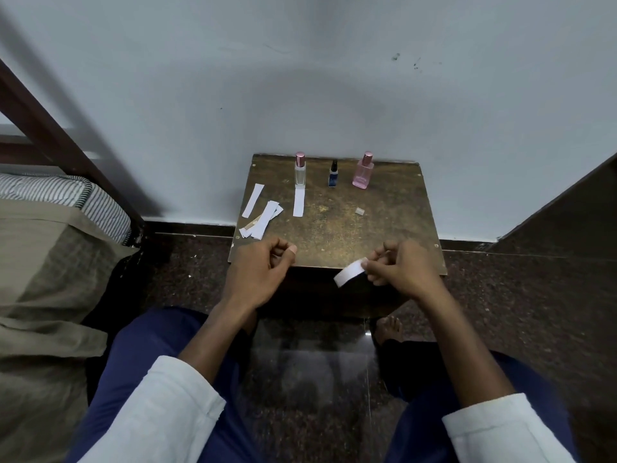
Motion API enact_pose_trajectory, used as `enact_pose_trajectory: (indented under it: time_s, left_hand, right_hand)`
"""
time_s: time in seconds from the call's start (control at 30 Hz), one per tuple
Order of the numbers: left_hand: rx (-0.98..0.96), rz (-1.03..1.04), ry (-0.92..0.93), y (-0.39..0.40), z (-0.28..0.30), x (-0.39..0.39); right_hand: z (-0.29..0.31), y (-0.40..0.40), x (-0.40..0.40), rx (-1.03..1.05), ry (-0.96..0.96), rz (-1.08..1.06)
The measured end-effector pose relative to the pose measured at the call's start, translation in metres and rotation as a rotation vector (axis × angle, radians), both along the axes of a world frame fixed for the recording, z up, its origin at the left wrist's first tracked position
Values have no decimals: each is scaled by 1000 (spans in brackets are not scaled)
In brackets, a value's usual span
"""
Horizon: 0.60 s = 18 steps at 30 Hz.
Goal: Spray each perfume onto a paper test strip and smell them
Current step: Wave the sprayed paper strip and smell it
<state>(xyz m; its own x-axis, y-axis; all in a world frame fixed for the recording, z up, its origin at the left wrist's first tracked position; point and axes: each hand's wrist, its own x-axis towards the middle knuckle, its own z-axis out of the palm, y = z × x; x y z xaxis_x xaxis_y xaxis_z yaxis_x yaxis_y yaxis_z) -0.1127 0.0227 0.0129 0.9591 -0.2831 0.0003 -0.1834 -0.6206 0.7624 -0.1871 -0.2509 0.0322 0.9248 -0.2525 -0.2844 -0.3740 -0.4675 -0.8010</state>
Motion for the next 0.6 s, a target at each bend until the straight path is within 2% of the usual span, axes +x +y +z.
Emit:
enact_pose_trajectory:
  time_s: [0.13, 0.23, 0.33, 0.43, 0.6]
  left_hand:
    - [-5, -13, -18, -19, -4, 21]
    - [-2, -73, -29, -39, -12, 38]
    - [73, -113, -42, -61, -21, 59]
    - [133, -92, -76, -76, -26, 79]
    - [81, 0, -83, -92, -33, 112]
  right_hand:
    - [-1, 0, 38, -125, -127, 86]
    - [-12, -5, 71, -216, -146, 114]
    - [-20, -10, 108, -344, -222, 126]
    - [-27, -9, 138, -404, -294, 161]
    - [-40, -10, 173, -501, -338, 274]
